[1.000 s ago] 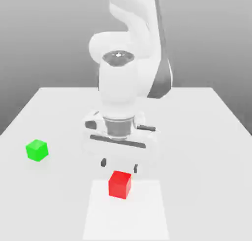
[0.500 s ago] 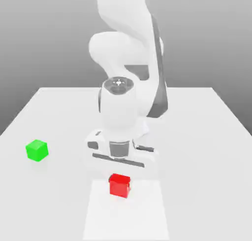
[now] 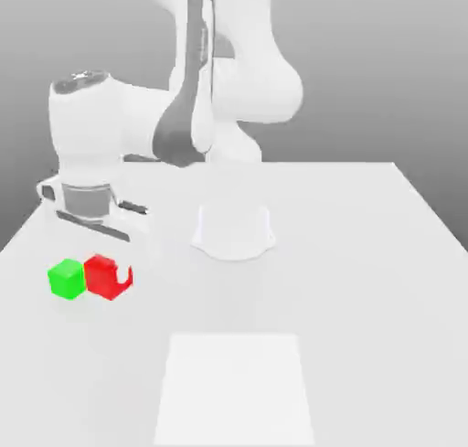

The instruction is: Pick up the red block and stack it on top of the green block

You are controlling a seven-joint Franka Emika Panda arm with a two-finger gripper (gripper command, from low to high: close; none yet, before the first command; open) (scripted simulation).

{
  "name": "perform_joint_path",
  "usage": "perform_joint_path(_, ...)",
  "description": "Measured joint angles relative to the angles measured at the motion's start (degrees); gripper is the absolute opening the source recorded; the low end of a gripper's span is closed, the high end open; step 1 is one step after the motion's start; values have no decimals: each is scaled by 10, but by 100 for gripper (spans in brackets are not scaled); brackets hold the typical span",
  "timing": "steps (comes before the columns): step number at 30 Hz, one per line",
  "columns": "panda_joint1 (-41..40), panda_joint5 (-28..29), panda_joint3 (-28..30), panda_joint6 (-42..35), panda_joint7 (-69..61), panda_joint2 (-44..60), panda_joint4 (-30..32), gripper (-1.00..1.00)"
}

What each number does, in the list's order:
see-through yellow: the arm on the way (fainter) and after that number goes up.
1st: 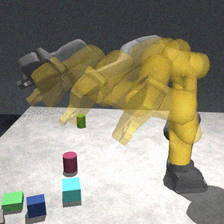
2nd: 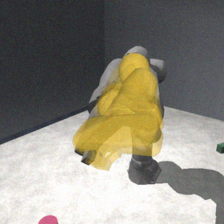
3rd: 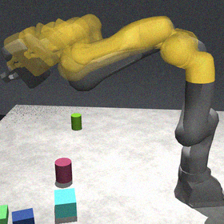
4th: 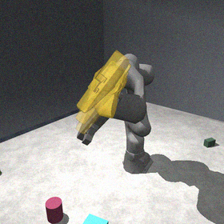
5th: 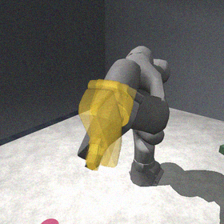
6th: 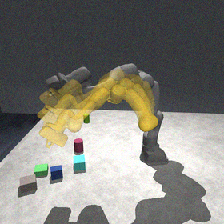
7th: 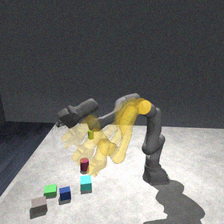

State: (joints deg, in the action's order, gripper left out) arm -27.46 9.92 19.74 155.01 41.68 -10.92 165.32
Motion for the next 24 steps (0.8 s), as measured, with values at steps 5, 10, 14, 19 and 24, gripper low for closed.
perform_joint_path(5, -81, 26, 85, -8, -79, -8, -2, -100)
perform_joint_path(10, -54, -77, 95, 80, -159, 88, -4, -100)
perform_joint_path(14, -65, -147, 68, 115, -208, 129, -5, 100)
perform_joint_path(19, -74, -150, 63, 118, -210, 133, -5, 100)
perform_joint_path(24, -116, -32, 50, 36, -128, 41, -3, 100)
